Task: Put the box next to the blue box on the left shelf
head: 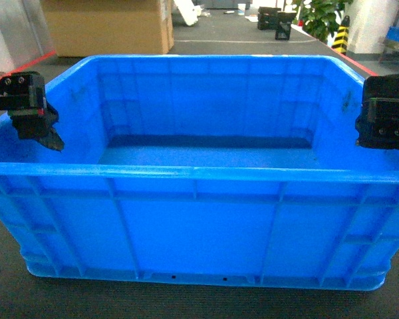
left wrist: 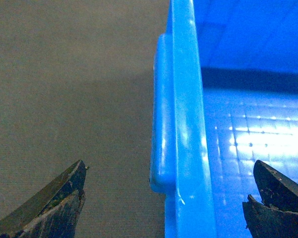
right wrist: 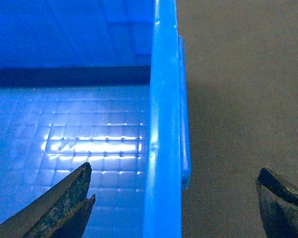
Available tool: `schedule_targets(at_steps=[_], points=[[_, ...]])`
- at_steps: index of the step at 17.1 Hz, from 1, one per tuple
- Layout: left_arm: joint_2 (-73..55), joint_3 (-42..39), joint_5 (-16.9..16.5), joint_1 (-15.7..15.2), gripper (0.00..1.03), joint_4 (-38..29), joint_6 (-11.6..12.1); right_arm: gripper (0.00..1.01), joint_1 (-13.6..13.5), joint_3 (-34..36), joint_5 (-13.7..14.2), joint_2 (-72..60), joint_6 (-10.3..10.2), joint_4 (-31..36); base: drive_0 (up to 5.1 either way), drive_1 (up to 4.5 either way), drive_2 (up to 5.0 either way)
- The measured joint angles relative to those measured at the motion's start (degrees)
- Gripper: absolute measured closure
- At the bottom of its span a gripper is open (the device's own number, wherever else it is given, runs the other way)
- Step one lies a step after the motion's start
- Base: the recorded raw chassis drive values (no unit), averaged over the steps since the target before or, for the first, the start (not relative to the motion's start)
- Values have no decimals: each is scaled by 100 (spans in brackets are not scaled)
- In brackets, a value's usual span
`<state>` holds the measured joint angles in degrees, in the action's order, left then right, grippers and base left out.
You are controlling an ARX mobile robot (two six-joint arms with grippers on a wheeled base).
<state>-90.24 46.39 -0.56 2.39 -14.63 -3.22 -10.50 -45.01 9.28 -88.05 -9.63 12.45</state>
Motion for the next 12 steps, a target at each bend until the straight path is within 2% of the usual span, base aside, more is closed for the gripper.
schedule_targets(at_steps=[6,7,8,12], points=[[-153,146,-13,26,5,251,44,3,0,-2,-13,-83,-46,-155,0,0,0],[-160,164,-20,26,5,295,68,10,0,-7,15,-87,-85,-175,0,0,0],[-162,177,-28,26,13,308,94,20,0,-33,33,-87,-85,-201,0,0,0],[-153,184,-48,26,53,348,214,60,-44,-57,72,-74,-81,-229,0,0,0]])
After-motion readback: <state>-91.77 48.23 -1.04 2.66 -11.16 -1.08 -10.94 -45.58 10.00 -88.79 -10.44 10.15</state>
